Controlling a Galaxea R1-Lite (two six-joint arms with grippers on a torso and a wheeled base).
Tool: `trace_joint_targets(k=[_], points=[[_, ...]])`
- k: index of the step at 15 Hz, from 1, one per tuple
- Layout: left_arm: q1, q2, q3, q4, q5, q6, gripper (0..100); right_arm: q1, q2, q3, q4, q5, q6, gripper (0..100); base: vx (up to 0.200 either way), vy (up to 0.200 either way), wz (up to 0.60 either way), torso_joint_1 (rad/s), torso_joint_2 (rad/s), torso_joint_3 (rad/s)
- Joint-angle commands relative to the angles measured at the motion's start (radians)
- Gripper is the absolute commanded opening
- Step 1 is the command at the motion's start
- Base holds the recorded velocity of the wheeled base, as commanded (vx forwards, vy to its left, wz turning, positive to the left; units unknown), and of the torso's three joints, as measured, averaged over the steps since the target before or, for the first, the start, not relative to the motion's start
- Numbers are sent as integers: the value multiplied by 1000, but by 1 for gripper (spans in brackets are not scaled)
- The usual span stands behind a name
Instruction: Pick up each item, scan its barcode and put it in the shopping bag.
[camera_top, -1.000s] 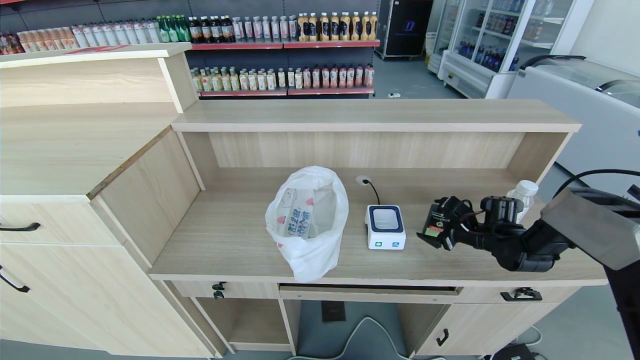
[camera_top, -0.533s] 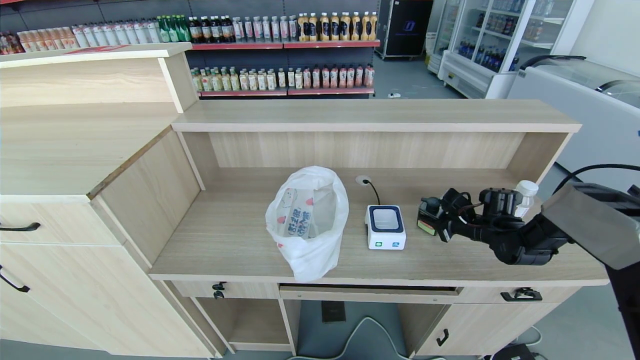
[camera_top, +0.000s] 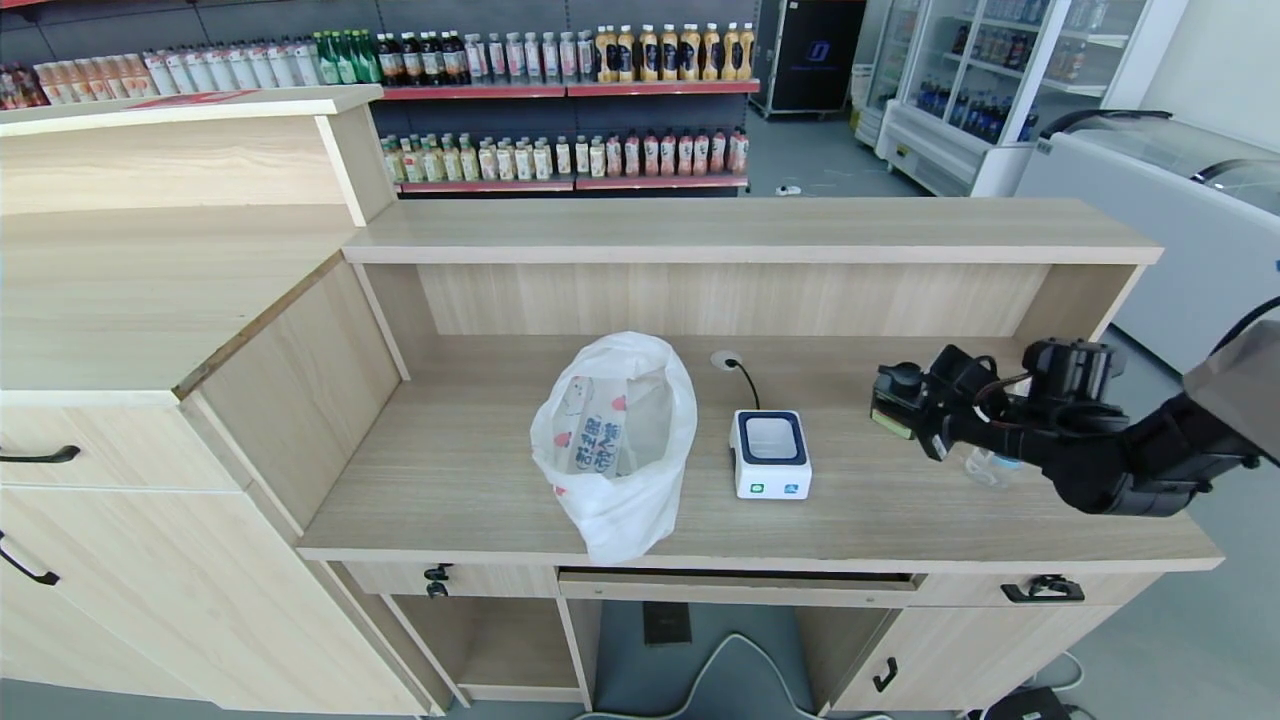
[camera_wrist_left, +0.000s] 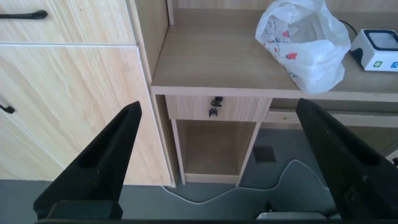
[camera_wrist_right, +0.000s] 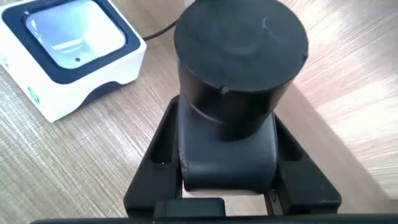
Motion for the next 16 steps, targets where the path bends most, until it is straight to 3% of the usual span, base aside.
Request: trace_joint_targets(k=[1,3,5,8,9,12,16], points=[[0,0,0,0,0,0,100,-43,-369,218,7,113,-135,0,0,0,0,0,0,0],[0,0,0,0,0,0,100,-22,-532,351,3,185,-272,0,0,0,0,0,0,0],[0,0,0,0,0,0,100,79,-674,520,-2,229,-451,0,0,0,0,0,0,0],[0,0,0,0,0,0,100,265,-846,667,-48,256,-1062,0,0,0,0,0,0,0],[0,0,0,0,0,0,100,380,-851,663,-56,256,-1251,0,0,0,0,0,0,0],[0,0,0,0,0,0,100,624,-826,663,-59,268,-1484,0,0,0,0,0,0,0],[0,0,0,0,0,0,100,685,-852,658,-85,340,-1617,0,0,0,0,0,0,0]])
